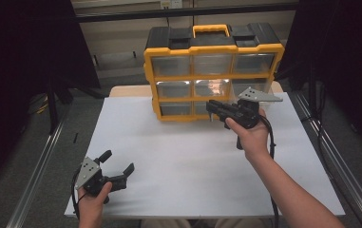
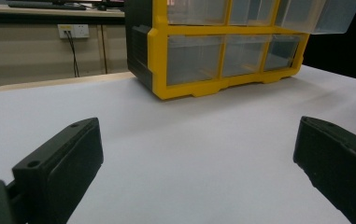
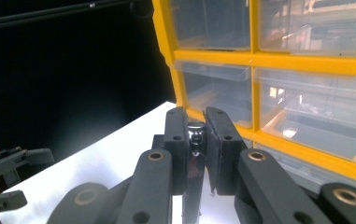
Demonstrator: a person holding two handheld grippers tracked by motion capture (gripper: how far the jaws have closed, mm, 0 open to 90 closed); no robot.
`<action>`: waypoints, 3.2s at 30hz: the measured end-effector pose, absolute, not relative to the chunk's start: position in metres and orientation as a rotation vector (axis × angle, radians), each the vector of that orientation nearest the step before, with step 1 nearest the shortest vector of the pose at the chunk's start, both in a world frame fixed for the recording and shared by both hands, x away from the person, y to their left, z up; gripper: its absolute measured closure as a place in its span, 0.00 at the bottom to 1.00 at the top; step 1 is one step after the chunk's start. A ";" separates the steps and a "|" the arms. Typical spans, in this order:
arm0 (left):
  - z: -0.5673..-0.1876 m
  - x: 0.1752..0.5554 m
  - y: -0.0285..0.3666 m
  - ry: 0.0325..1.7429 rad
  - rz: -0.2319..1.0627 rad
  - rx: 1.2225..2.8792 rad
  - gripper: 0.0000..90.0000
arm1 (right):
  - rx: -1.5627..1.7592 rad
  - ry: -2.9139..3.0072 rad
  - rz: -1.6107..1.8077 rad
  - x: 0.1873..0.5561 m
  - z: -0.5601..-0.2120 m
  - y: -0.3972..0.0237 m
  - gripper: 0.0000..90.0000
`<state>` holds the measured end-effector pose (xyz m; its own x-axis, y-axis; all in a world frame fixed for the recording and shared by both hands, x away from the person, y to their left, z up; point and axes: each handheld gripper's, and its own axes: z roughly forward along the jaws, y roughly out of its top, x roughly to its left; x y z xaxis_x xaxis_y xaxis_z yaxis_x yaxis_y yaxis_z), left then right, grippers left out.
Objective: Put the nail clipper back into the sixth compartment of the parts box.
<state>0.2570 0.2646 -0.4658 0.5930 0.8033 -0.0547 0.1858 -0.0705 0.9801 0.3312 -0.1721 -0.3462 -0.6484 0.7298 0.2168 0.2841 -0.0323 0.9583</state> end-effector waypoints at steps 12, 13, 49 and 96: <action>-0.466 0.257 0.266 0.857 0.627 1.588 0.02 | 1.058 1.878 1.711 0.336 -0.337 -0.176 0.89; -0.466 0.257 0.266 0.856 0.626 1.586 0.02 | 1.059 1.877 1.712 0.337 -0.337 -0.177 0.89; -0.467 0.258 0.263 0.853 0.627 1.606 0.02 | 1.099 1.802 1.690 0.351 -0.315 -0.200 0.89; -0.468 0.259 0.262 0.838 0.637 1.619 0.02 | 1.154 1.698 1.599 0.366 -0.296 -0.225 0.89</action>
